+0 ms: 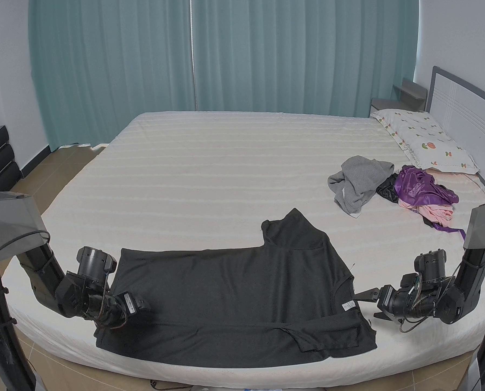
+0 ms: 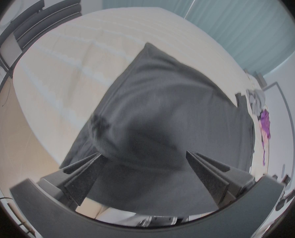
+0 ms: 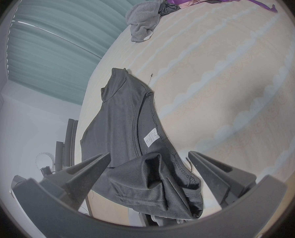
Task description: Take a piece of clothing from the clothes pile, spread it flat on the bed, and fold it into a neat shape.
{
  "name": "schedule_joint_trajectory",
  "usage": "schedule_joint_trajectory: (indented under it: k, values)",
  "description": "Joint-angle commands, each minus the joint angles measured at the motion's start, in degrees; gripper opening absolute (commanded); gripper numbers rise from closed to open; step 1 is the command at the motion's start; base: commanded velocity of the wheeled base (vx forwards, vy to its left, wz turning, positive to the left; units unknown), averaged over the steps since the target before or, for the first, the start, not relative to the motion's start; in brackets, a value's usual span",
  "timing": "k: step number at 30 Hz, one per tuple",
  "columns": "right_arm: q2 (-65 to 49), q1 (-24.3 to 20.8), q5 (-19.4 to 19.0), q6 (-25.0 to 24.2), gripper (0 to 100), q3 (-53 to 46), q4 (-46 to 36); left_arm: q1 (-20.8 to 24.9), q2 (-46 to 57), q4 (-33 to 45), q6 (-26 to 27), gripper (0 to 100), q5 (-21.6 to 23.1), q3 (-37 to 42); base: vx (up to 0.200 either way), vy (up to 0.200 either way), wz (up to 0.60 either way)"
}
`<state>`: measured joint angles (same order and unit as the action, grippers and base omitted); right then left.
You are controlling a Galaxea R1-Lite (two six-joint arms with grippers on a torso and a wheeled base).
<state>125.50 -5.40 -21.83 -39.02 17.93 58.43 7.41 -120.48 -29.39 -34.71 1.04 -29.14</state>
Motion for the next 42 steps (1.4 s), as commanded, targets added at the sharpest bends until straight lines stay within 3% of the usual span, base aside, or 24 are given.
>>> schedule_joint_trajectory:
  k: [1, 5, 6, 11, 16, 18, 21, 23, 26, 29, 33, 42]
  values:
    - [0.18, -0.05, 0.04, 0.0, 100, 0.0, 0.02, -3.63, -5.12, -2.69, -1.33, 100, -1.39, -4.35, 0.0, 0.0, 0.0]
    - [0.27, -0.05, 0.04, 0.0, 100, 0.0, 0.02, -5.74, -5.91, -3.92, -4.58, 100, -1.48, -6.46, 0.0, 0.0, 0.0]
    - [0.53, -0.05, 0.04, 0.17, 100, 0.0, 0.02, -8.03, -5.91, -3.83, -6.07, 100, -1.21, -8.22, 0.0, 0.0, 0.0]
    - [0.62, -0.31, 0.12, 0.61, 100, -0.09, 0.37, -10.93, -5.47, -3.74, -6.87, 100, 0.02, -9.36, 0.0, 0.0, 0.0]
    - [0.97, -0.49, 0.12, 0.61, 100, -0.35, 0.81, -12.77, 0.42, -3.39, -6.69, 100, 6.52, -6.9, 0.0, 0.0, 0.0]
    - [1.06, -0.58, 0.12, 0.61, 100, -0.35, 1.6, -14.0, 2.62, -3.3, -5.2, 100, 10.39, -6.28, 0.0, 0.0, 0.0]
    - [1.76, -0.58, 0.21, 0.61, 100, -0.71, 2.74, -15.06, 3.76, -1.99, 1.4, 100, 16.19, -5.41, 0.0, 0.0, 0.0]
    - [2.03, -0.84, 0.21, 0.61, 100, -1.23, 4.32, -15.06, 3.41, 0.3, 8.87, 100, 18.12, -4.7, 0.0, 0.0, 0.0]
    - [2.99, -0.93, 0.3, 0.61, 100, -2.11, 6.17, -14.97, 3.06, 2.32, 17.74, 100, 18.56, -3.56, 0.0, 0.0, 0.0]
    - [3.7, -0.93, 0.3, 0.7, 100, -3.17, 8.72, -14.53, 0.25, 1.97, 21.35, 100, 17.6, -3.38, 0.0, 0.0, 0.0]
    - [4.84, -0.93, 0.48, 0.79, 100, -4.05, 11.53, -13.92, -1.25, 1.79, 21.35, 100, 14.78, -3.74, 0.0, 0.0, 0.0]
    - [5.19, -0.93, 0.48, 1.05, 100, -4.31, 12.5, -13.74, -5.03, -1.37, 21.17, 100, 13.38, -4.09, 0.0, 0.0, 0.0]
